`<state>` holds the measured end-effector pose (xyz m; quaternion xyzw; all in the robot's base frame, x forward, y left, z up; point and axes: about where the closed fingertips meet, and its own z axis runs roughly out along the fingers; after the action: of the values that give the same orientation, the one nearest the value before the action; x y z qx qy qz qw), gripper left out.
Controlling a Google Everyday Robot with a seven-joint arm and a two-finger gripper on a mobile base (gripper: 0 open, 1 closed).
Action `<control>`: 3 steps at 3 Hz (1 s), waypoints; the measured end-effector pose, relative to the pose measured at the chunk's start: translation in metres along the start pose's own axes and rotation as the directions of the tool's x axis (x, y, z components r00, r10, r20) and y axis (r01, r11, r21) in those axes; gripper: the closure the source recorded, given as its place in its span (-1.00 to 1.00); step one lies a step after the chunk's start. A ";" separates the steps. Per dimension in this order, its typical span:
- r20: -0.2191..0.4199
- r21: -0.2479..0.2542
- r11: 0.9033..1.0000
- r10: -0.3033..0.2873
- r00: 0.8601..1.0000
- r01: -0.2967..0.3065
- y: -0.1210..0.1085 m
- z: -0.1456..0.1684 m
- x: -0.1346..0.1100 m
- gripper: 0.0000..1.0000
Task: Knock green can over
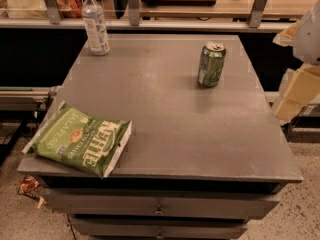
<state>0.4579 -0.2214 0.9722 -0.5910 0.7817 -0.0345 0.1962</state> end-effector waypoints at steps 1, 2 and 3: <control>0.064 0.034 0.994 0.097 0.993 -0.100 -0.033 0.023 0.014 -1.00; 0.167 0.055 0.975 0.203 0.965 -0.214 -0.072 0.058 0.019 -1.00; 0.272 0.047 0.953 0.276 0.922 -0.299 -0.097 0.088 0.015 -1.00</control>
Offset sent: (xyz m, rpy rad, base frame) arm 0.1420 -0.0434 -0.0637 0.3724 -0.1409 -0.2754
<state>0.5737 -0.2492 0.9147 -0.4600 0.8248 0.0389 0.3265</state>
